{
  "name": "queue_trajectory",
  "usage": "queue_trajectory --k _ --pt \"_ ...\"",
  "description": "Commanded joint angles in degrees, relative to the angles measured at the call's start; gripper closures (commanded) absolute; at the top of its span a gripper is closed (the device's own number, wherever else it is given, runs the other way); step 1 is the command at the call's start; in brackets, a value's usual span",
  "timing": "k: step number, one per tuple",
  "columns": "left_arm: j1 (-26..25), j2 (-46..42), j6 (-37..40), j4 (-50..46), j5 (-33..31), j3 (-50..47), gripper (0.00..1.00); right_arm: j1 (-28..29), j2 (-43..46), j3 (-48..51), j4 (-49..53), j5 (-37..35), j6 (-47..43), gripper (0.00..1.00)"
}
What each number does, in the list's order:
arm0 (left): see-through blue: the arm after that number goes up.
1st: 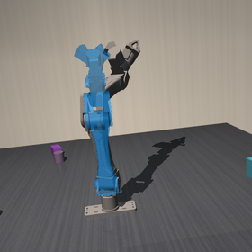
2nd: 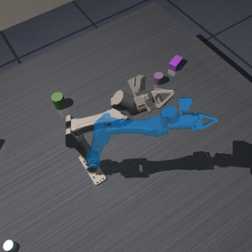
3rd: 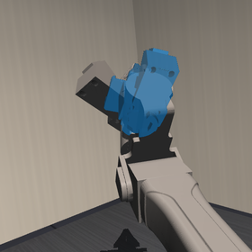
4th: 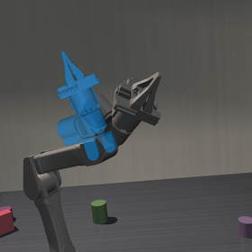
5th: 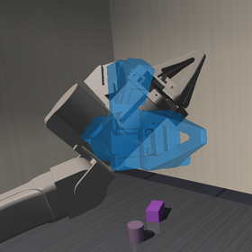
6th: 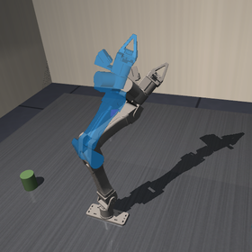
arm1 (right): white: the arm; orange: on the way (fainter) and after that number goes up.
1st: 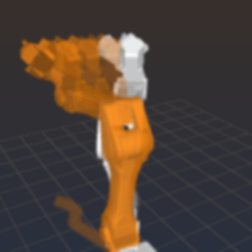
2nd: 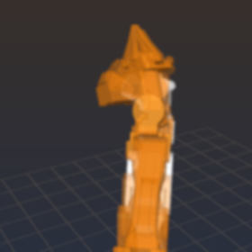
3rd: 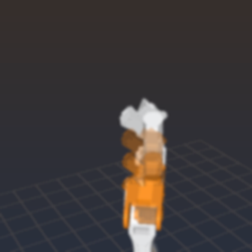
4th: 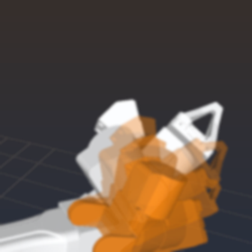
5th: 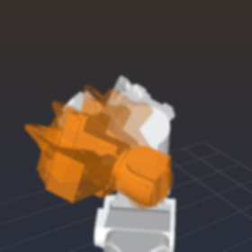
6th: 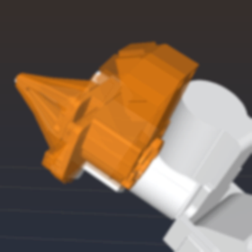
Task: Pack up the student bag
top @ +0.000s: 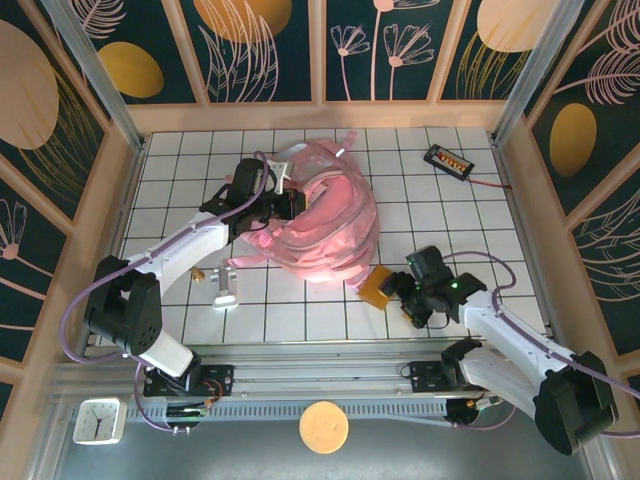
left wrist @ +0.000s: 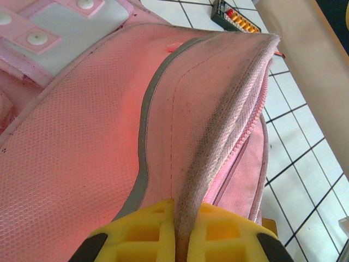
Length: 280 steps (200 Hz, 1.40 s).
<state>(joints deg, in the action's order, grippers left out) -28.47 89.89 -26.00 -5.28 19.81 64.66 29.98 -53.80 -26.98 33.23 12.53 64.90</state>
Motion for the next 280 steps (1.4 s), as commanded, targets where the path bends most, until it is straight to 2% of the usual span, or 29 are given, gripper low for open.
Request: queue_trajectory --k 1,32,95,185,218,280 --pt "-0.44 -2.17 0.4 3.01 3.02 -0.77 1.0 -0.59 -2.61 0.52 -7.61 -0.38 -0.12 0.21" --pt "-0.44 -2.3 0.08 3.21 3.63 -1.42 1.0 -1.23 -9.51 0.98 -13.9 0.2 -2.08 0.27" --pt "-0.43 -2.35 -1.68 4.74 4.89 -3.46 1.0 -1.58 -21.26 -2.76 -20.11 0.65 -6.19 0.32" --pt "-0.62 -1.82 -2.41 5.28 5.84 -4.55 1.0 -0.01 -25.87 -10.91 -25.12 0.41 -9.61 0.38" --pt "-0.62 -1.73 -2.21 4.97 5.85 -4.55 1.0 0.3 -25.33 -11.68 -26.71 -0.24 -10.56 0.42" --pt "-0.62 -1.12 -1.86 3.96 6.26 -4.02 1.0 0.61 -23.78 -11.51 -30.71 -0.35 -11.58 0.43"
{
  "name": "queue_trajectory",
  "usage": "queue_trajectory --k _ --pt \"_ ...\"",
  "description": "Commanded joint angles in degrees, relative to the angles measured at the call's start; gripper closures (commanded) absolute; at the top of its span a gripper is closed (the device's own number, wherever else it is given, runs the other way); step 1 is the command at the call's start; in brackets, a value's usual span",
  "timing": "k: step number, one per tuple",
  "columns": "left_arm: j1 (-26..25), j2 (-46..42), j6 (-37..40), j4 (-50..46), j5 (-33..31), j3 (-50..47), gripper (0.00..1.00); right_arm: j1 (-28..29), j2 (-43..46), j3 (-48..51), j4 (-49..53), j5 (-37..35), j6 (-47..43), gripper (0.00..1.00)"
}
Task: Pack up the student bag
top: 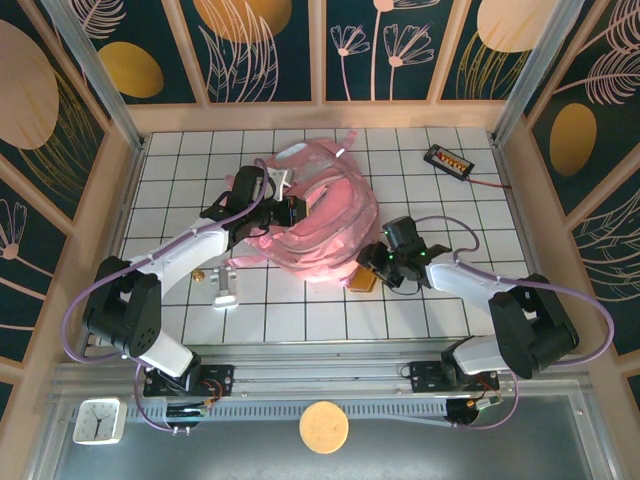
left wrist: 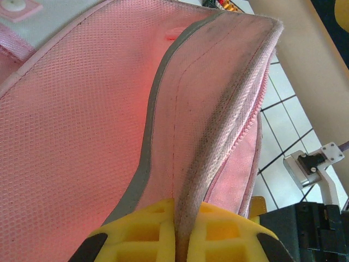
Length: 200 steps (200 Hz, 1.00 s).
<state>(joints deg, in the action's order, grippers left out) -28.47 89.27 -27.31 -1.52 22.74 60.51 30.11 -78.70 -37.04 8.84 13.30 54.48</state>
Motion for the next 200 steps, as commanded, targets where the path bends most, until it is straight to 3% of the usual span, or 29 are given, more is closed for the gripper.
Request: queue_trajectory --k 1,33,86,146,184,200 --pt "-0.62 -0.5 -0.55 0.2 3.39 0.13 1.0 0.48 1.06 -1.46 -6.3 -1.1 -1.14 0.42" --pt "-0.62 -0.15 -0.55 -0.06 3.54 0.44 1.0 0.57 -0.34 -1.69 -3.95 -1.17 -0.99 0.5" --pt "-0.62 -0.07 0.14 -0.66 3.02 0.66 1.0 0.65 0.99 0.3 -1.03 -2.05 -1.55 0.52" --pt "-0.62 0.07 1.33 -2.13 2.4 1.89 1.0 0.65 3.08 3.32 -0.67 -2.56 -0.78 0.69" --pt "-0.62 0.2 1.7 -2.26 2.3 2.15 1.0 0.57 7.92 5.48 2.55 -4.35 0.05 0.75" --pt "-0.62 0.33 1.7 -2.25 2.3 2.24 1.0 0.48 10.61 7.02 3.29 -4.93 0.52 0.84"
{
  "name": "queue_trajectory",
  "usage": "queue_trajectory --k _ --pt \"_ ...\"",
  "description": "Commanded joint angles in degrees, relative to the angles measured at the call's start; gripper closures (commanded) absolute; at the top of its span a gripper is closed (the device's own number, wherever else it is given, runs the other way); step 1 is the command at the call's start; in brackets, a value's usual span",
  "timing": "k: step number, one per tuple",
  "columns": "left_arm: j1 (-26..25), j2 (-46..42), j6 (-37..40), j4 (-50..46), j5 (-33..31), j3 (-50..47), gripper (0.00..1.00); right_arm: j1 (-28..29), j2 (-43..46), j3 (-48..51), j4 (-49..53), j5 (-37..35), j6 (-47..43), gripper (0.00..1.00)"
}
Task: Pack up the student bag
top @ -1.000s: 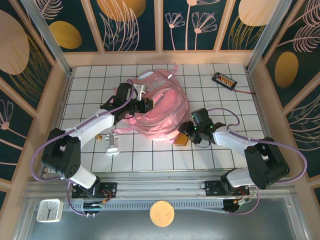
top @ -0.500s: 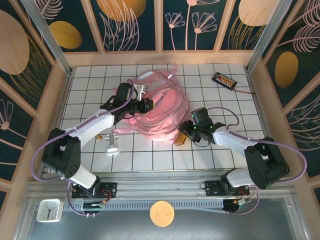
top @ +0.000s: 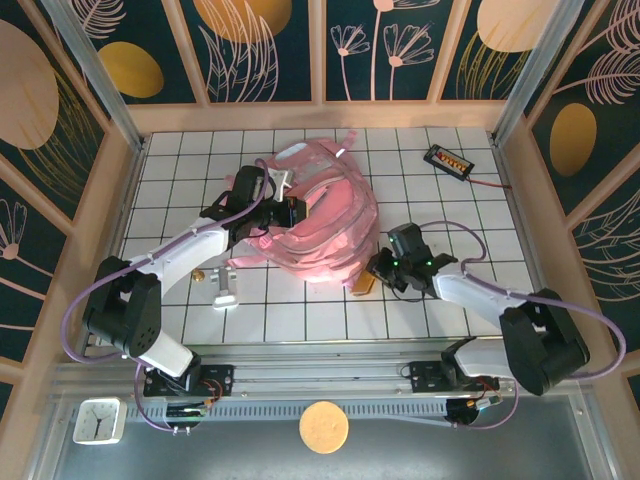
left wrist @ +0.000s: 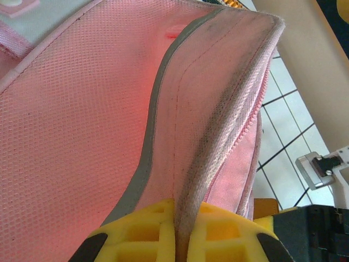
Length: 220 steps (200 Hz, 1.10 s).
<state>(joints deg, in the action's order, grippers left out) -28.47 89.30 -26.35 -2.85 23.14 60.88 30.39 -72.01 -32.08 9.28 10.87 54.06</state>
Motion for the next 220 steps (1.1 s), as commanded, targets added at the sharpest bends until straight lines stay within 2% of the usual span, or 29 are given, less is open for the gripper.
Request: queue_trajectory --k 1,24,58,89,107,128,159,187,220 --pt "-0.62 0.33 0.75 -0.92 1.91 1.87 1.0 0.2 4.04 2.13 2.9 -2.51 0.95 0.84" --pt "-0.62 0.53 0.76 -0.93 2.0 2.23 1.0 -0.42 6.95 3.24 4.85 -2.86 1.14 0.92" --pt "-0.62 0.49 0.85 -1.2 1.97 3.03 1.0 -1.2 13.7 1.11 12.99 -4.31 0.81 0.96" --pt "-0.62 -0.71 2.03 -2.88 0.89 5.19 1.0 -3.99 21.09 -6.15 22.54 -4.64 0.26 0.96" --pt "-0.62 -1.85 2.09 -3.69 0.27 7.21 1.0 -5.1 22.24 -13.02 24.08 -4.06 0.17 0.96" --pt "-0.62 -2.74 1.65 -4.17 -0.5 9.08 1.0 -5.2 18.04 -20.63 20.35 -0.91 -0.27 0.96" --pt "-0.62 -2.33 1.38 -4.71 -1.08 10.39 1.0 -2.84 7.33 -27.49 7.45 5.31 1.38 0.96" --pt "-0.62 -1.67 1.21 -5.33 -1.2 11.63 1.0 -1.72 -3.38 -30.34 -1.59 9.13 2.68 0.97" --pt "-0.62 -1.33 2.61 -6.29 -3.14 12.76 1.0 -1.3 -12.06 -29.75 -10.65 10.3 6.06 0.98"
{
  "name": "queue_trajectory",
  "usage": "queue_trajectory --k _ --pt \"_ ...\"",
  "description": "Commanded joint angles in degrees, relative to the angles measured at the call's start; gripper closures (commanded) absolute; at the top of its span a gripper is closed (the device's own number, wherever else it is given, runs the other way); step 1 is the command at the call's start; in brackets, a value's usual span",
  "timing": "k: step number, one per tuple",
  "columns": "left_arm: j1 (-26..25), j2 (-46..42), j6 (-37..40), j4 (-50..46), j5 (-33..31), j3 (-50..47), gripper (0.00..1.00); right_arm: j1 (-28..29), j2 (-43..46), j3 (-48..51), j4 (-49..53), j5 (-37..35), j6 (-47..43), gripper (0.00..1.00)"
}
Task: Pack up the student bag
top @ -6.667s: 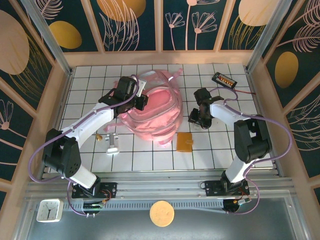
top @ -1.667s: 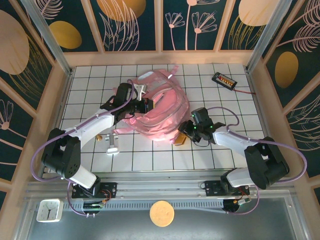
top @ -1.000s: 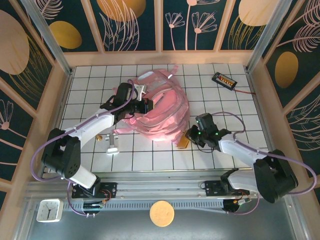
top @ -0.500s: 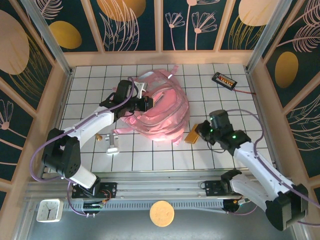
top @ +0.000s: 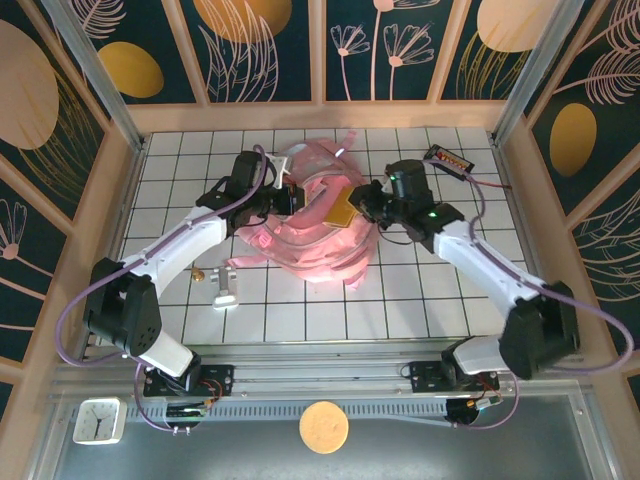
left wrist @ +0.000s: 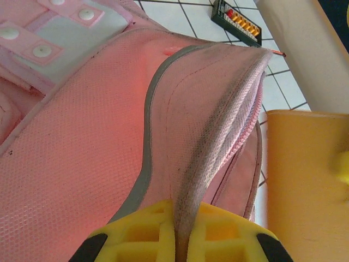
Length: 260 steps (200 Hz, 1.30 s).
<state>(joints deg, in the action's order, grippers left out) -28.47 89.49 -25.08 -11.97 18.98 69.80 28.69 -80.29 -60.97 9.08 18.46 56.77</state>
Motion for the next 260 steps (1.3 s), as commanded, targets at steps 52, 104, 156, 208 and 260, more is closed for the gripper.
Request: queue_trajectory --k 52,104,156,208,260 --pt "-0.62 -0.91 2.35 4.06 1.84 4.13 1.0 0.89 -14.74 -4.36 -21.96 8.02 7.89 0.98" --pt "-0.62 -1.1 1.55 6.18 3.31 4.62 1.0 2.05 -24.32 -8.89 -25.29 7.11 11.05 0.98" --pt "-0.58 -0.02 -0.32 7.66 5.37 5.46 1.0 4.17 -31.29 -13.87 -20.85 2.04 10.79 0.91" --pt "-0.62 -0.42 -0.66 6.78 1.05 4.12 1.0 4.41 -25.35 -16.08 -3.27 -2.46 3.9 0.34" --pt "-0.53 -0.37 -1.35 7.0 -2.36 3.6 1.0 4.03 -17.59 -11.63 0.46 -3.75 0.61 0.3"
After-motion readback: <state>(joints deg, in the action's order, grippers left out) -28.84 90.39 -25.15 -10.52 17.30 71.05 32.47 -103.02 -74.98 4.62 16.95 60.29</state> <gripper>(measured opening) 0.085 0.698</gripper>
